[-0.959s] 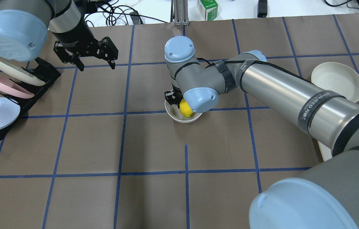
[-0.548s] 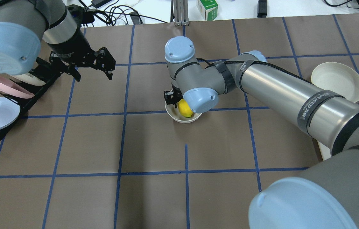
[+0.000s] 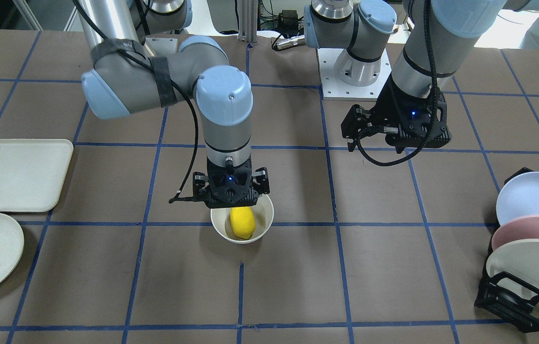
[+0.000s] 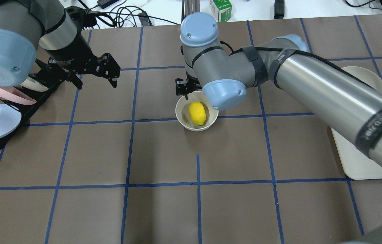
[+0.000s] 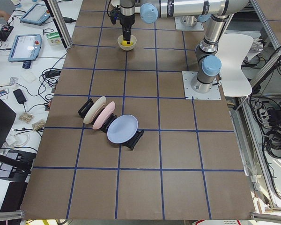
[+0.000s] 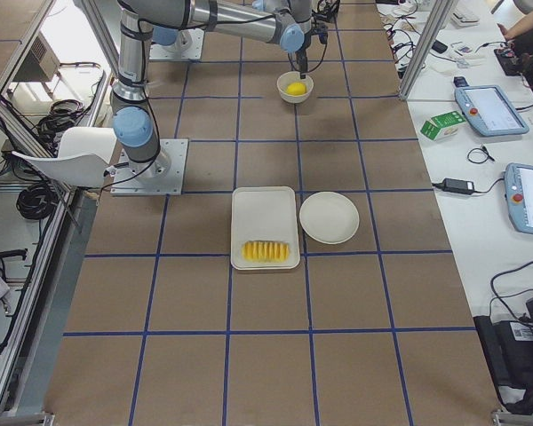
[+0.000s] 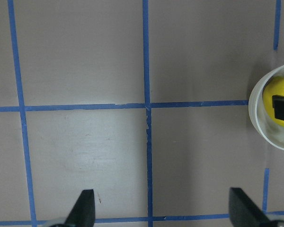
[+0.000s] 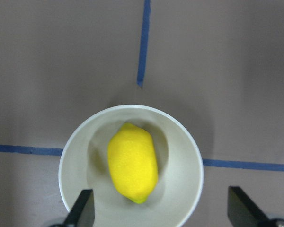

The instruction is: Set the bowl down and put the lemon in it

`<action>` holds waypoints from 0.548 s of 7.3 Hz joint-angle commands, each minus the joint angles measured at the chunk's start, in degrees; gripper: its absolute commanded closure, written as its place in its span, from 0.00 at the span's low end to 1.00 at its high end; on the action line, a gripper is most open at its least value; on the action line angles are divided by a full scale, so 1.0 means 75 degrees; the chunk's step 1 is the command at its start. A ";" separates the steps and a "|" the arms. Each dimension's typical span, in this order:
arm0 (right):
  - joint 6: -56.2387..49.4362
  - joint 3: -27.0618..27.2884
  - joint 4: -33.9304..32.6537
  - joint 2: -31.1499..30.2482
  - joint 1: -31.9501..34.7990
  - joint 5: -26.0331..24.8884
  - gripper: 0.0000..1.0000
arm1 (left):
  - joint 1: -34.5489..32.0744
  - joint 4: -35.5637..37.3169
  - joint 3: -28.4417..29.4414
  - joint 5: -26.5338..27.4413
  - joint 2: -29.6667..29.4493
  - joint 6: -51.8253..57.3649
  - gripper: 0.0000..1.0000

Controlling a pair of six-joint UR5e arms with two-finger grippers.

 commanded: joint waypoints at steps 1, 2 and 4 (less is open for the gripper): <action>-0.0037 0.0005 0.1949 -0.1461 -0.0738 0.0005 0.00 | 0.0027 0.0012 -0.0027 -0.0008 0.0014 0.0000 0.00; -0.0060 0.0017 0.2829 -0.2198 -0.1218 0.0016 0.00 | 0.0051 -0.0023 -0.0027 0.0004 -0.0033 0.0000 0.00; -0.0049 0.0029 0.3354 -0.2861 -0.1807 0.0063 0.00 | 0.0097 0.0012 0.0019 0.0004 0.0049 0.0012 0.00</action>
